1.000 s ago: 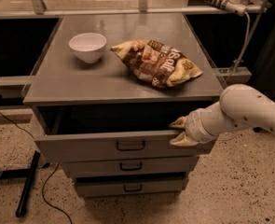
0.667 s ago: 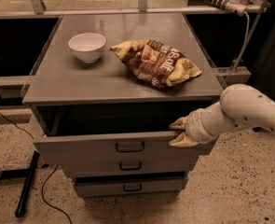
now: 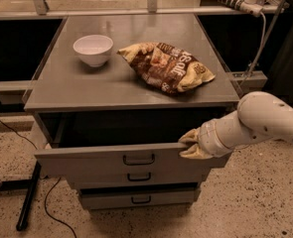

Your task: Open top drawer

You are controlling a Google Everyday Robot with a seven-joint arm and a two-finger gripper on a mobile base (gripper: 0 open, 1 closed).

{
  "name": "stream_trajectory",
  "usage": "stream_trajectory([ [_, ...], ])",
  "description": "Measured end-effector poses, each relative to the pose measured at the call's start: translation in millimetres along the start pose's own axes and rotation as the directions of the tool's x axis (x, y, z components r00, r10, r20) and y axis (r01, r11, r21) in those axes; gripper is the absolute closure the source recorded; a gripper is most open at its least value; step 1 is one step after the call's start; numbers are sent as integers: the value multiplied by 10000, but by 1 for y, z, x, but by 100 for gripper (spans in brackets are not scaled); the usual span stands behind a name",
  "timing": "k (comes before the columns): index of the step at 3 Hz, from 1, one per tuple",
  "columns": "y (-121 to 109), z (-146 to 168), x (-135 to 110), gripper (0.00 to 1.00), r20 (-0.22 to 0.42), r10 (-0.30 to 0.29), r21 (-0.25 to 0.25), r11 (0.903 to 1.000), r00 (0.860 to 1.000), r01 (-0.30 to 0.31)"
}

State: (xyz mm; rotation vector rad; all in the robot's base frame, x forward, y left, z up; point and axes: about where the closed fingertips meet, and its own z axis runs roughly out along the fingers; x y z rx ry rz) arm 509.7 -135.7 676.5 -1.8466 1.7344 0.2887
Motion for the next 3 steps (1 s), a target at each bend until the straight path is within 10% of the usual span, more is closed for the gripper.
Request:
stream_trajectory([
  [1, 8, -5, 1, 100, 30, 59, -20, 10000, 10000, -59],
  [3, 8, -5, 1, 58, 30, 58, -21, 10000, 10000, -58],
])
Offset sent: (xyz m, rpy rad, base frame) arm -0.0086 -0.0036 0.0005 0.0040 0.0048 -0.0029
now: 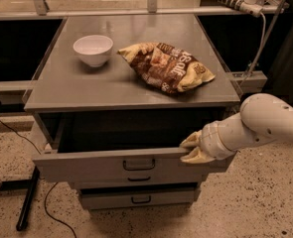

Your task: Open top drawer

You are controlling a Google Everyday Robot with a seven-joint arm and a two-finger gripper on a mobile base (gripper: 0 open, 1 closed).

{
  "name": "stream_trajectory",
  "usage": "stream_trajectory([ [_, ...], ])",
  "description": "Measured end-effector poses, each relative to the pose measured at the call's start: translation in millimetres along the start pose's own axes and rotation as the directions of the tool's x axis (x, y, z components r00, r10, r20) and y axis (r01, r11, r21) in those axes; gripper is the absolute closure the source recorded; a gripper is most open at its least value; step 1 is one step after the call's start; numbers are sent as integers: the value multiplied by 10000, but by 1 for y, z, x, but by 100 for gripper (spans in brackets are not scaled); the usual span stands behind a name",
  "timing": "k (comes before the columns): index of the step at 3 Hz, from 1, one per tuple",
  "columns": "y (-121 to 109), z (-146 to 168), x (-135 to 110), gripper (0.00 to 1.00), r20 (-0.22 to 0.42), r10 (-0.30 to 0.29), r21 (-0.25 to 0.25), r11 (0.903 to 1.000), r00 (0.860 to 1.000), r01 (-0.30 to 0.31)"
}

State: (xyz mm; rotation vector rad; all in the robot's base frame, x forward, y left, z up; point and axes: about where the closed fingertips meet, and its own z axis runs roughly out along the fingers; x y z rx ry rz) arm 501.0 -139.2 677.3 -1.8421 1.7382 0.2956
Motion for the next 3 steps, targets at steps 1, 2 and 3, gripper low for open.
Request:
stream_trajectory([
  [1, 2, 0, 1, 27, 35, 23, -22, 10000, 10000, -23],
  [2, 18, -2, 12, 4, 346, 232, -221, 9995, 9991, -224],
  [3, 37, 5, 14, 0, 735, 451, -522, 9978, 9963, -413],
])
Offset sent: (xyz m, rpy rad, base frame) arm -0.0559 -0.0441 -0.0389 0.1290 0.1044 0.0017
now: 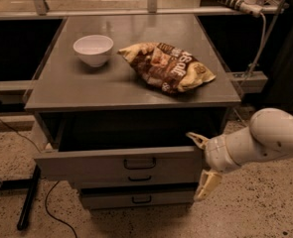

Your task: Open top drawer

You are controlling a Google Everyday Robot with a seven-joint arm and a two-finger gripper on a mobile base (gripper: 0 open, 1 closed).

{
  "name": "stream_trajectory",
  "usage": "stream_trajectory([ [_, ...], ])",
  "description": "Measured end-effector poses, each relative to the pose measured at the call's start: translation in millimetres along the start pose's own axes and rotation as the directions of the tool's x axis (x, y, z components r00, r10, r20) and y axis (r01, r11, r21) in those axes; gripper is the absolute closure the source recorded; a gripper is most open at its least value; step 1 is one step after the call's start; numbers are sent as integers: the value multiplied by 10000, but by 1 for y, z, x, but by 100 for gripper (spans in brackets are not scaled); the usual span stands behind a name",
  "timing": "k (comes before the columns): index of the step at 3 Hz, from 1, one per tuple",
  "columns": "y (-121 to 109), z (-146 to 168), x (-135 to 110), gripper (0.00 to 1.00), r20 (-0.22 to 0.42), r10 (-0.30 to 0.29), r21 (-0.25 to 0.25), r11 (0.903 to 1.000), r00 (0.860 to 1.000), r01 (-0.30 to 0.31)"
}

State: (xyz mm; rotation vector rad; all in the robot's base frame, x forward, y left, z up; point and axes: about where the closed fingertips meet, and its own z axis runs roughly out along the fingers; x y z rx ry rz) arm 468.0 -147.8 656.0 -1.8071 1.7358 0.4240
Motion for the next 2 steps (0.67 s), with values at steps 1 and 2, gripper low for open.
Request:
stream_trajectory([
  [1, 9, 1, -2, 16, 201, 102, -169, 9998, 9997, -99],
  [2, 7, -4, -6, 37, 201, 102, -169, 9998, 9997, -99],
])
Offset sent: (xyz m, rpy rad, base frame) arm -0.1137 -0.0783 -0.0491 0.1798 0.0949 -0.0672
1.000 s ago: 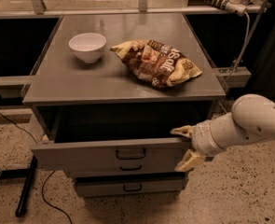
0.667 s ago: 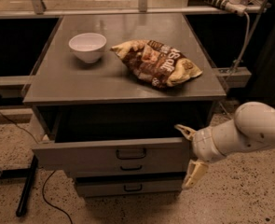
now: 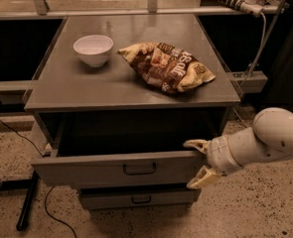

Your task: Open top drawer

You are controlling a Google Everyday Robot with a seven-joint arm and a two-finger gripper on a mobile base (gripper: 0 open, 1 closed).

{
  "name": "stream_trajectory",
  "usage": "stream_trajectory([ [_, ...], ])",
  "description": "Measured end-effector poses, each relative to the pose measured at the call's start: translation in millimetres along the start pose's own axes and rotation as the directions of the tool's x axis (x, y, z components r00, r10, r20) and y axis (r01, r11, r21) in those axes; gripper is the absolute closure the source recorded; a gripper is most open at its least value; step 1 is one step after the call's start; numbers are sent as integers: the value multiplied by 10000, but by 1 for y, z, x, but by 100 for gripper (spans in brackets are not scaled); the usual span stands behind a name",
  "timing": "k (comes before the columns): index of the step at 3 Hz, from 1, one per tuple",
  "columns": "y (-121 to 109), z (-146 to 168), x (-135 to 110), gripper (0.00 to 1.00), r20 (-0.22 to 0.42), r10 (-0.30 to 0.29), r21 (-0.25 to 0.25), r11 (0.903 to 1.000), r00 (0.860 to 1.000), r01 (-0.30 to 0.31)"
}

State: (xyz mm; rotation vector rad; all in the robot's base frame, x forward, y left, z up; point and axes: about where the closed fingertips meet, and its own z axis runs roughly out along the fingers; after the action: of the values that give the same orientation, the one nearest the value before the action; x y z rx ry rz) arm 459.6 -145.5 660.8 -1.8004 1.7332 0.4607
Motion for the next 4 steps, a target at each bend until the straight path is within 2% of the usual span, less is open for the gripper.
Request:
stream_trajectory([
  [2, -1, -9, -8, 84, 15, -16, -4, 10000, 10000, 16],
  [3, 0, -11, -10, 81, 39, -55, 52, 10000, 10000, 55],
  [4, 0, -11, -10, 58, 39, -55, 52, 10000, 10000, 55],
])
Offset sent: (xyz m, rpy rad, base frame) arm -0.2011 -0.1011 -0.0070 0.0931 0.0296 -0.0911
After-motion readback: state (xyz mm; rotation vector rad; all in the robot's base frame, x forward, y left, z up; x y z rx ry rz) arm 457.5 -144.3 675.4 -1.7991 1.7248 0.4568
